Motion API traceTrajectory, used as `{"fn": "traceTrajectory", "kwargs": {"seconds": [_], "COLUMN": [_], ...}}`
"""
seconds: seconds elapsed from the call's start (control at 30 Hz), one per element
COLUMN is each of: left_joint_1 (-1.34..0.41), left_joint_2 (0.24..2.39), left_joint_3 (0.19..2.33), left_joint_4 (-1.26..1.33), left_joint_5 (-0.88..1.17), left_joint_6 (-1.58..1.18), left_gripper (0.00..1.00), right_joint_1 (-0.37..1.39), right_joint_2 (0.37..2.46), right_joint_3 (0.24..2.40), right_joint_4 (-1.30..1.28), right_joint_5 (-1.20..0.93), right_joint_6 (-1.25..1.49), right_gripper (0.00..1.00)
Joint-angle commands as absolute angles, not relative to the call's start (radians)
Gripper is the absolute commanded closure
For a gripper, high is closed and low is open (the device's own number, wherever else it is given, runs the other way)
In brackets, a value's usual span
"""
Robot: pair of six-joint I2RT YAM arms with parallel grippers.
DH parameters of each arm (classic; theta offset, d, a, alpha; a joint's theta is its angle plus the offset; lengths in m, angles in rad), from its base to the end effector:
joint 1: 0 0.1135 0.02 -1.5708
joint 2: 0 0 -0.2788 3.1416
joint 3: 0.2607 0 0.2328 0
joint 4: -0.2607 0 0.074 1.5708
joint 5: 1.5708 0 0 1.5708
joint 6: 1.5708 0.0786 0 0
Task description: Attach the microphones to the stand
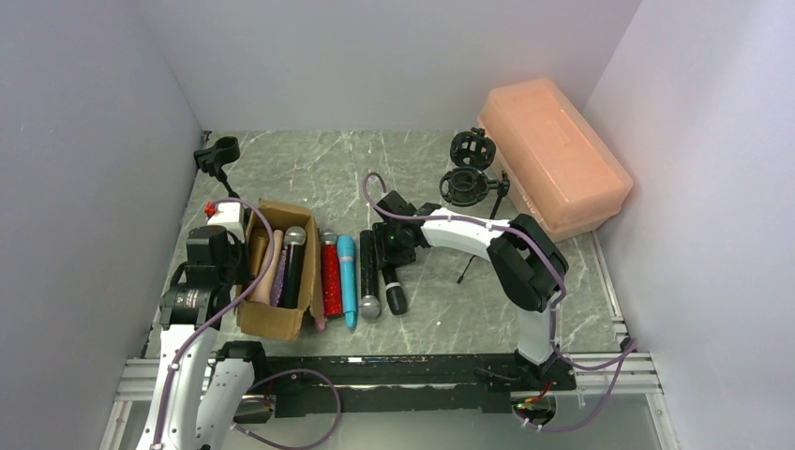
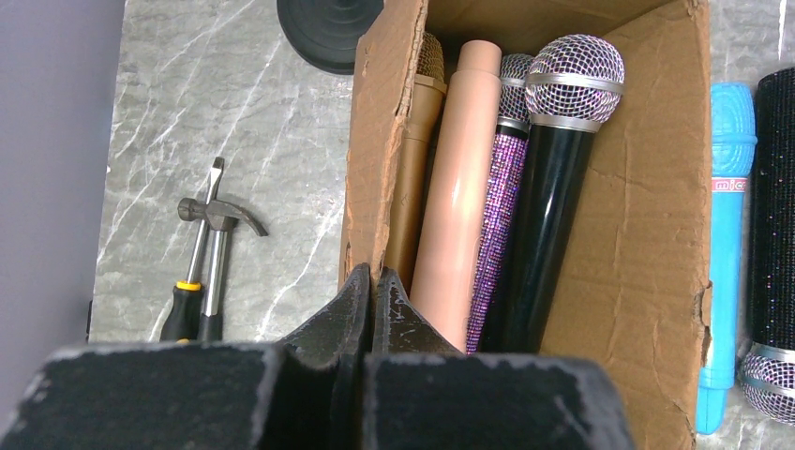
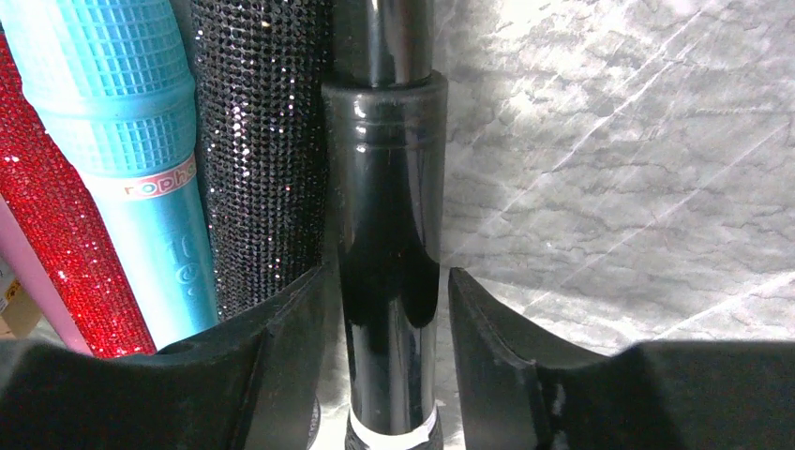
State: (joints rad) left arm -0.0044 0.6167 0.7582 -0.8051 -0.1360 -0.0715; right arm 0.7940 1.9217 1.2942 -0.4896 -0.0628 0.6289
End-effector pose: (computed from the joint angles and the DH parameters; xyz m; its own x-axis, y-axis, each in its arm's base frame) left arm 0.1265 0.0101 0.2723 -0.6071 -0.0681 -0.7917 -0.1462 0.9889 0.0270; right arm 0.2769 0.2887 0.1548 -0.9396 -0.1183 -0.3213 -0.2205 0.9270 0.3034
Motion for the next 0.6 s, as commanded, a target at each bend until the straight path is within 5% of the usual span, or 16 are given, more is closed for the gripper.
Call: {"fn": "traceTrajectory", "kwargs": {"seconds": [0.0, 0.3, 0.57], "left_joint_1": [-0.003, -0.003, -0.003], "left_joint_2": [0.588, 0.588, 0.585], "left_joint_3": [0.805, 0.81, 0.805], "left_joint_4": [-0.699, -0.706, -0.7], "left_joint_5": [-0.121, -0.121, -0.136], "left_joint_6": [-0.087, -0.098, -0.099], "left_gripper": [1.0, 1.0, 1.0], "right_joint_1": [0.792, 0.799, 0.918], "right_joint_2": [1.905, 1.821, 1.876], "right_joint_3": [1.329, 1.387, 1.712], "right_joint_4": [-0.473, -0.463, -0.562], "right_joint_5": [-0.059, -0.124, -0.086], "right_joint_6": [0.648, 0.72, 0.757], "right_gripper": [0.48, 0.52, 0.53]}}
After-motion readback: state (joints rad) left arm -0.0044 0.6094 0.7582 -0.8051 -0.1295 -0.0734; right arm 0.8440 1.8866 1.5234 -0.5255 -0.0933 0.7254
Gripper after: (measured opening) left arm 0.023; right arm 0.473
